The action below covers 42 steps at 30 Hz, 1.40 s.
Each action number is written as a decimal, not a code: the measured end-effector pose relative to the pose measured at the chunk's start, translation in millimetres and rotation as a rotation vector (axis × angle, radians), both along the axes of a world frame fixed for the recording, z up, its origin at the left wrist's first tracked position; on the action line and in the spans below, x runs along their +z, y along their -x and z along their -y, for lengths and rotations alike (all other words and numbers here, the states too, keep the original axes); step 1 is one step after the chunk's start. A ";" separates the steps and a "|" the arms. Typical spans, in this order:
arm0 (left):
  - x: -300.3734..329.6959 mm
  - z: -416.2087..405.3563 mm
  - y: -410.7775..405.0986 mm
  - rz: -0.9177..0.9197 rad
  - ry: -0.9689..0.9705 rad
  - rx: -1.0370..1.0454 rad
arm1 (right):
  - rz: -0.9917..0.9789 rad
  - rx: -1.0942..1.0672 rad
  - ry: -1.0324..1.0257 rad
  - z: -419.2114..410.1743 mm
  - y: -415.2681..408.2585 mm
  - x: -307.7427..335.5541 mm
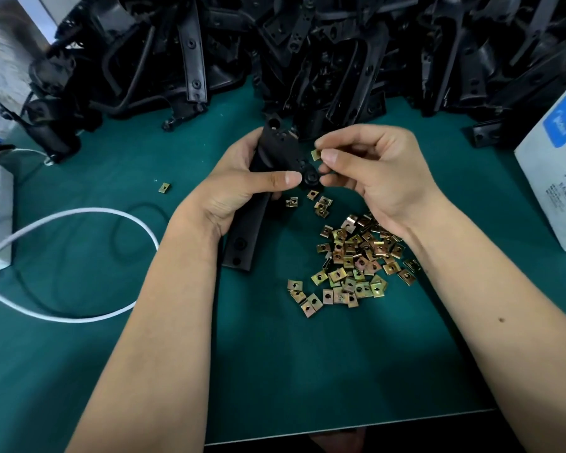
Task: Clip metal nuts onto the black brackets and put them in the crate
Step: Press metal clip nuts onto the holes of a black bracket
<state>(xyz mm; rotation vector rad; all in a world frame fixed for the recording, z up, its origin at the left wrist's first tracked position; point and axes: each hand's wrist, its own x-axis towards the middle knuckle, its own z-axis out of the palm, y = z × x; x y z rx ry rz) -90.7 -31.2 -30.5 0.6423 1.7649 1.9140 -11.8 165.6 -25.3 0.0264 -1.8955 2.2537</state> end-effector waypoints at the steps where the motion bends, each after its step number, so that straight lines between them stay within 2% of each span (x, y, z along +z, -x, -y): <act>1: -0.1 -0.3 -0.2 -0.004 0.000 -0.003 | -0.002 -0.013 -0.001 0.3 0.0 -0.2; 11: 1.3 0.1 -0.5 -0.020 0.028 0.001 | 0.043 -0.063 -0.046 2.8 1.3 -1.8; 22: -0.2 -0.9 1.9 -0.030 0.097 -0.007 | 0.182 -0.075 -0.017 2.5 1.9 -3.7; 29: -1.3 -6.1 -1.1 -0.027 0.067 0.005 | 0.301 -0.009 0.203 5.3 3.7 -1.6; 33: -0.5 -9.6 -3.0 -0.029 0.055 0.012 | 0.296 0.000 0.205 5.5 3.2 -1.2; 37: -1.4 -11.4 -4.7 -0.045 0.045 0.045 | 0.289 -0.001 0.100 1.0 3.3 -0.1; 42: -5.8 -16.6 -3.8 -0.078 0.045 0.117 | 0.247 -0.164 -0.149 1.0 5.8 -4.1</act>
